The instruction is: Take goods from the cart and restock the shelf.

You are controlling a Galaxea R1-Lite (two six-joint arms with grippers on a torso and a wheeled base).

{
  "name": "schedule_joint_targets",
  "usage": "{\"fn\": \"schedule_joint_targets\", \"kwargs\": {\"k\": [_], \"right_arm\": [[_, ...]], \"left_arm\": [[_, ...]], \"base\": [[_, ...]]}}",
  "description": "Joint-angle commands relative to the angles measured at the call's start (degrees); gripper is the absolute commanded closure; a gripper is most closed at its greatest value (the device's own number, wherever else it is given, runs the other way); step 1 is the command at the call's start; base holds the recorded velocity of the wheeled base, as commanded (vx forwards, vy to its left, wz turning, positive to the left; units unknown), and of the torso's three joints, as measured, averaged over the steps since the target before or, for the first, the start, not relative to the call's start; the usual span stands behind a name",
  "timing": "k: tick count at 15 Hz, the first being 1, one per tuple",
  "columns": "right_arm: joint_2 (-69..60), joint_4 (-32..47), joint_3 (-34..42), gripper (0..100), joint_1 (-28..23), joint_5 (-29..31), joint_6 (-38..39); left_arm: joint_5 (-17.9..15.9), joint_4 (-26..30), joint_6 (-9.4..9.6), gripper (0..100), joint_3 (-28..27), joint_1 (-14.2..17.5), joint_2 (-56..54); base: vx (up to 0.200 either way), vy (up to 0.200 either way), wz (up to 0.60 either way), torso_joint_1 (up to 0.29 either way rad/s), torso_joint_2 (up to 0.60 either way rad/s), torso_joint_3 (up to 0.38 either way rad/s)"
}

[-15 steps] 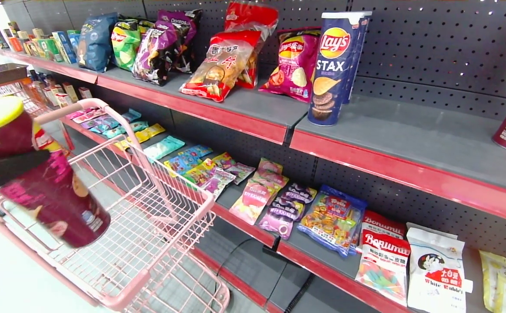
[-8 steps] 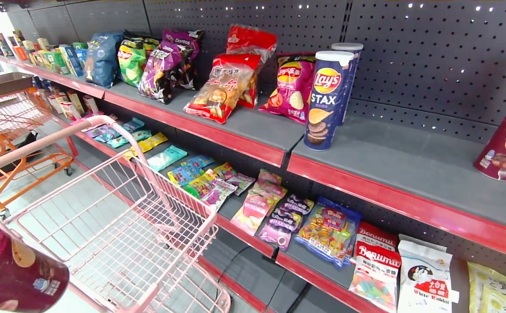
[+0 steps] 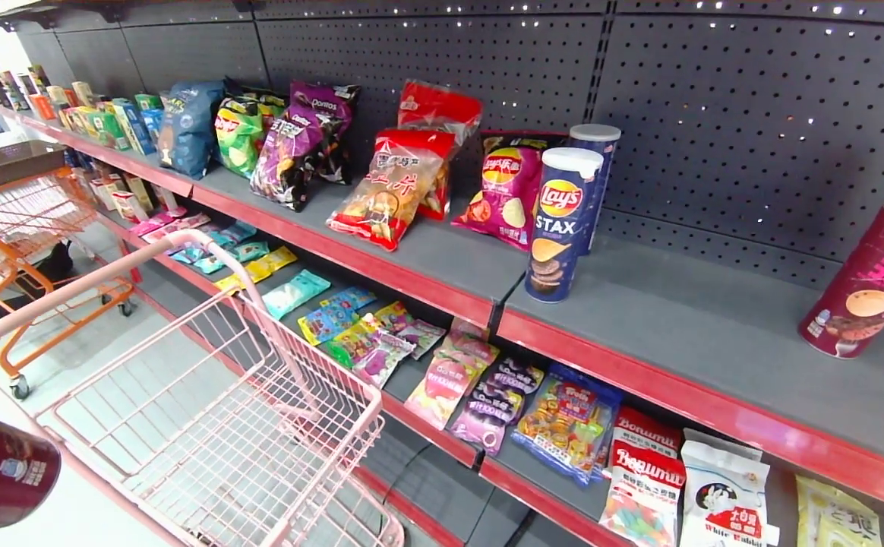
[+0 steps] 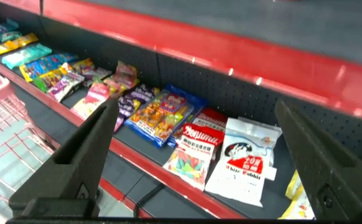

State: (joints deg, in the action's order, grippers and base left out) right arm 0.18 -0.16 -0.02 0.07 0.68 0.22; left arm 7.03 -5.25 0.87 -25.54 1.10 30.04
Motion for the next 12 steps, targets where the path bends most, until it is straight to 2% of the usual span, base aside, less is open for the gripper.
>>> {"fn": "schedule_joint_targets", "kwargs": {"k": [1, 5, 6, 8, 9, 12], "right_arm": [[-0.01, -0.02, -0.06, 0, 0.01, 0.02, -0.04], [-0.01, -0.02, 0.02, 0, 0.01, 0.02, 0.04], [-0.01, -0.02, 0.02, 0, 0.01, 0.02, 0.04], [-0.01, -0.02, 0.02, 0, 0.01, 0.02, 0.04], [-0.01, -0.02, -0.06, 0, 0.01, 0.02, 0.13], [-0.01, -0.02, 0.02, 0, 0.01, 0.02, 0.13]], "left_arm": [[-0.09, -0.02, 0.01, 100, 0.23, -0.04, -0.59], [-0.09, 0.51, 0.28, 100, 0.31, -0.04, -0.77], [0.00, 1.39, 1.42, 100, 0.31, -0.04, -1.47], [-1.50, 4.99, 3.53, 100, 0.31, -0.31, -4.20], [-3.69, 5.52, 3.62, 100, 0.75, -0.48, -5.60], [-3.87, 5.69, 3.70, 100, 1.37, -0.48, -6.83]], "base": [[0.000, 0.000, 0.00, 0.183, -0.39, -0.242], [0.000, 0.000, 0.00, 0.104, -0.25, -0.140], [0.000, 0.000, 0.00, 0.000, 0.00, 0.000], [0.000, 0.000, -0.60, 0.010, -0.01, -0.005], [0.000, 0.000, -0.60, 0.002, 0.00, 0.002], [0.000, 0.000, -0.60, 0.010, -0.01, -0.001]]}}
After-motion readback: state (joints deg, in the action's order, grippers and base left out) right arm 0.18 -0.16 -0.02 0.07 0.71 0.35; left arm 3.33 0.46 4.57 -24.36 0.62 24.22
